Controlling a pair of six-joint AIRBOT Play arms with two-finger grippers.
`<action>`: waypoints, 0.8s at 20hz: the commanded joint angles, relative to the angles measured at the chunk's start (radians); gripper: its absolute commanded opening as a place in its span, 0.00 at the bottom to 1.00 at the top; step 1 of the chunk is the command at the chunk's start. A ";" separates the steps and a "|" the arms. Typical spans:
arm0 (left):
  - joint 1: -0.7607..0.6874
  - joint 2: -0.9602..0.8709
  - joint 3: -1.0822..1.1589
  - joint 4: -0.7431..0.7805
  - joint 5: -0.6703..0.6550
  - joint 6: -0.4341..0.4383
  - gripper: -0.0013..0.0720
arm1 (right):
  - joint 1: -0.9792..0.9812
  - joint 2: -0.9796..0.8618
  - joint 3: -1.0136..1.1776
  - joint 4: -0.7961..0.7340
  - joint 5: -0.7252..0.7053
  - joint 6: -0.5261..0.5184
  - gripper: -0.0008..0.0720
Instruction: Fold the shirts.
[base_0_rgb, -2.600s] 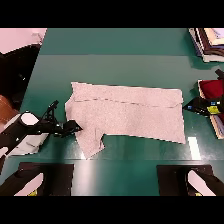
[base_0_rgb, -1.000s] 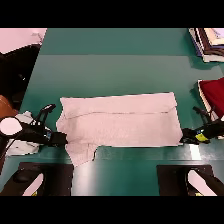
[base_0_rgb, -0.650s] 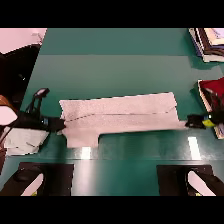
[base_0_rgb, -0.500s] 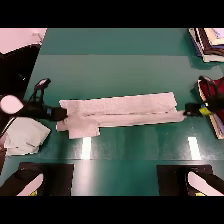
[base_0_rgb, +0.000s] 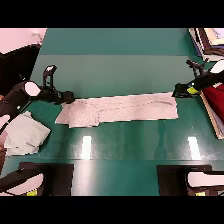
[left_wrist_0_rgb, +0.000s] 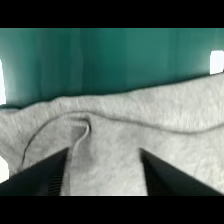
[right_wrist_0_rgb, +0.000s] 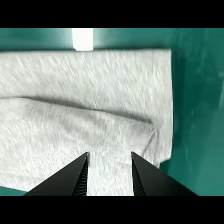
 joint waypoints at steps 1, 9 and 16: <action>0.000 -0.019 0.056 -0.001 -0.044 -0.008 0.81 | -0.076 -0.055 0.051 0.200 0.034 -0.085 0.46; 0.000 -0.017 0.161 -0.140 -0.247 0.032 0.05 | -0.330 -0.064 -0.181 0.227 0.109 -0.131 0.82; -0.084 -0.040 0.161 -0.189 -0.201 0.029 0.05 | -0.227 -0.143 -0.251 0.443 0.007 -0.235 0.65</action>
